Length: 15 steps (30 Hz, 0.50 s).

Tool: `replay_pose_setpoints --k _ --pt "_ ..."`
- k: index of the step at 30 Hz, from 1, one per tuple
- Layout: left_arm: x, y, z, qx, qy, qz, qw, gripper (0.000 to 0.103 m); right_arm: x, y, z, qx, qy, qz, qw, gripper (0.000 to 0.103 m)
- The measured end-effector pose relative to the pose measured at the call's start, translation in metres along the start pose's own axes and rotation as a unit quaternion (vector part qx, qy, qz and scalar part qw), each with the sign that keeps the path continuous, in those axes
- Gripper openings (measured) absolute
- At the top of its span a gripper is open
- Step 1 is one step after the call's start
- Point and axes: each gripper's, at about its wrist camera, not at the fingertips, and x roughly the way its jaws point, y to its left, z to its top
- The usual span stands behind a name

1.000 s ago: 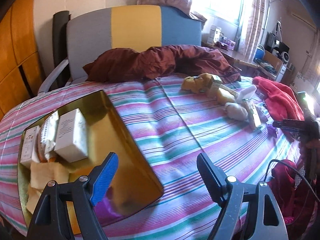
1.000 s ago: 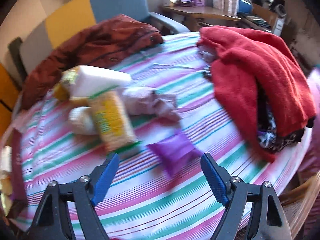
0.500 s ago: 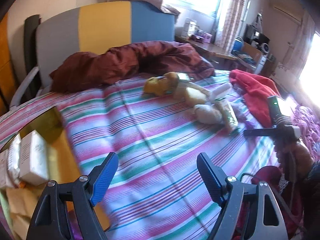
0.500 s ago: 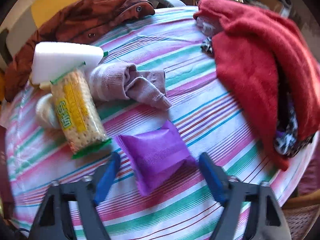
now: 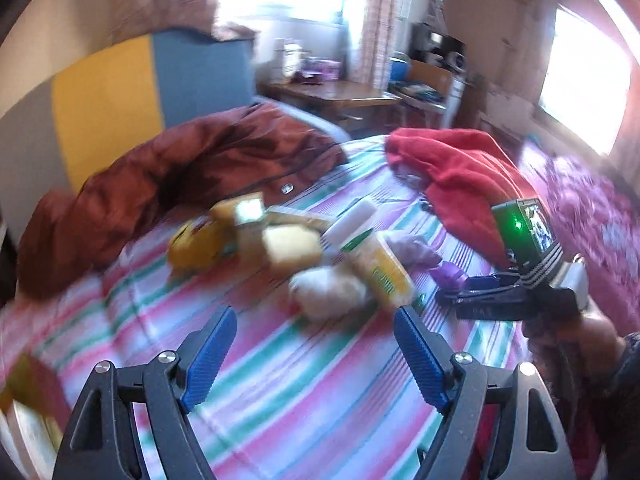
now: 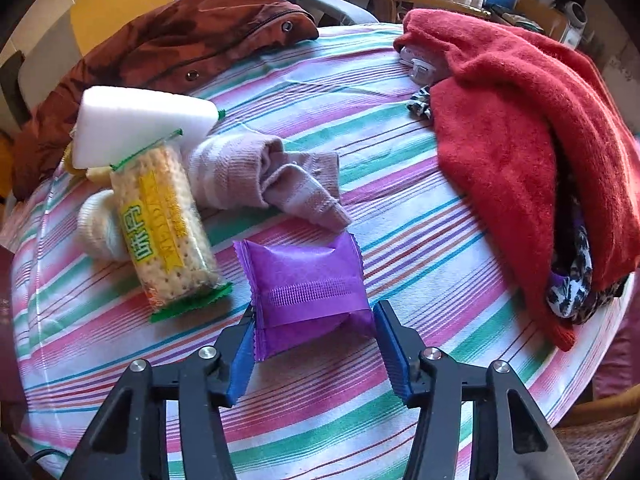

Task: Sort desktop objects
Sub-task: 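Grasp a purple packet with the right gripper while the left gripper grasps a white foam block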

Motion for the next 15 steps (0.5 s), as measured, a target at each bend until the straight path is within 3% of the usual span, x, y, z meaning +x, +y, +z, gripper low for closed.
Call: replay_pose_setpoints --k 5,12,15 --pt "0.037 -0.024 0.027 0.07 -0.002 -0.016 0.9974 0.082 -0.006 0.0 0.002 0.0 -0.015 0.013 1.0 0.055" --pt "0.09 -0.032 0.056 0.106 0.024 -0.034 0.9935 0.082 -0.006 0.003 0.005 0.0 -0.027 0.031 0.999 0.055" --pt "0.114 -0.03 0.063 0.115 0.046 -0.028 0.9919 0.07 -0.008 0.005 0.002 -0.002 -0.029 0.035 0.999 0.055"
